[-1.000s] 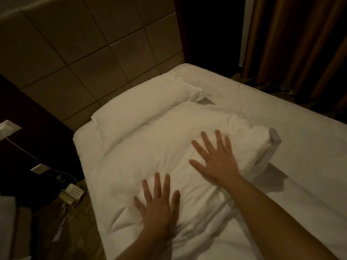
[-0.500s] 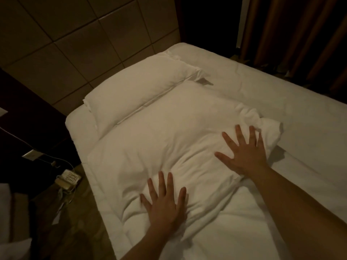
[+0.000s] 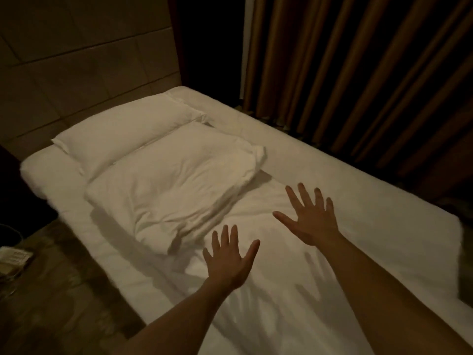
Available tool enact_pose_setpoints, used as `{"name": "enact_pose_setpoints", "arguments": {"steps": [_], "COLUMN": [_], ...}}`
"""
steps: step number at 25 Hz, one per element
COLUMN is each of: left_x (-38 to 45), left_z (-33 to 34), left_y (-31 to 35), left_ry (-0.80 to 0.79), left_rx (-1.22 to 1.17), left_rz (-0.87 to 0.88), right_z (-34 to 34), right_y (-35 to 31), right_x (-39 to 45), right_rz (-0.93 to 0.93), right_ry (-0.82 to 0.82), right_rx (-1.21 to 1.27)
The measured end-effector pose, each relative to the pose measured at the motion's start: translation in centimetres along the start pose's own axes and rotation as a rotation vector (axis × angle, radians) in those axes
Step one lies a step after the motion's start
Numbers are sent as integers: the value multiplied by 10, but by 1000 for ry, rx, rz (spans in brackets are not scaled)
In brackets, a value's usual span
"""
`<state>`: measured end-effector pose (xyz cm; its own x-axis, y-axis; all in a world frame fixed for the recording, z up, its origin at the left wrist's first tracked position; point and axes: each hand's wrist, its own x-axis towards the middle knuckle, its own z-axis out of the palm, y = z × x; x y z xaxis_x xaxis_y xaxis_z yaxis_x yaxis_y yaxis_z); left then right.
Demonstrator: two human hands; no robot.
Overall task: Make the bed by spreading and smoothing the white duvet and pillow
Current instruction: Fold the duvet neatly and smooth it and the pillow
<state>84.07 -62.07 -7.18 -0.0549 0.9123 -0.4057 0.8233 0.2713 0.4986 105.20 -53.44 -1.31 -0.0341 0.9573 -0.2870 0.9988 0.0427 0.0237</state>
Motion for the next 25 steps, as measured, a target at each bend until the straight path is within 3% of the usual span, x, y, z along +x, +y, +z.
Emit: {"name": "enact_pose_setpoints", "arguments": {"steps": [8,12,21,25], "left_x": [-225,-285,-388,-389], "left_z": [134,191,321,336], "left_y": [55,87,255,265], "left_ry": [-268,-249,-108,20], "left_rx": [-30,-65,-270,-369], "left_rz": [-75,-186,-261,-443], "right_z": [29,52,91,94], "right_y": [175,252,403,435], "right_x": [-271,-329,-402,-401], "right_rz": [291,315,68,60], "right_ry": [-122,-99,-194,-183], "right_rx": [29,73,125,196]}}
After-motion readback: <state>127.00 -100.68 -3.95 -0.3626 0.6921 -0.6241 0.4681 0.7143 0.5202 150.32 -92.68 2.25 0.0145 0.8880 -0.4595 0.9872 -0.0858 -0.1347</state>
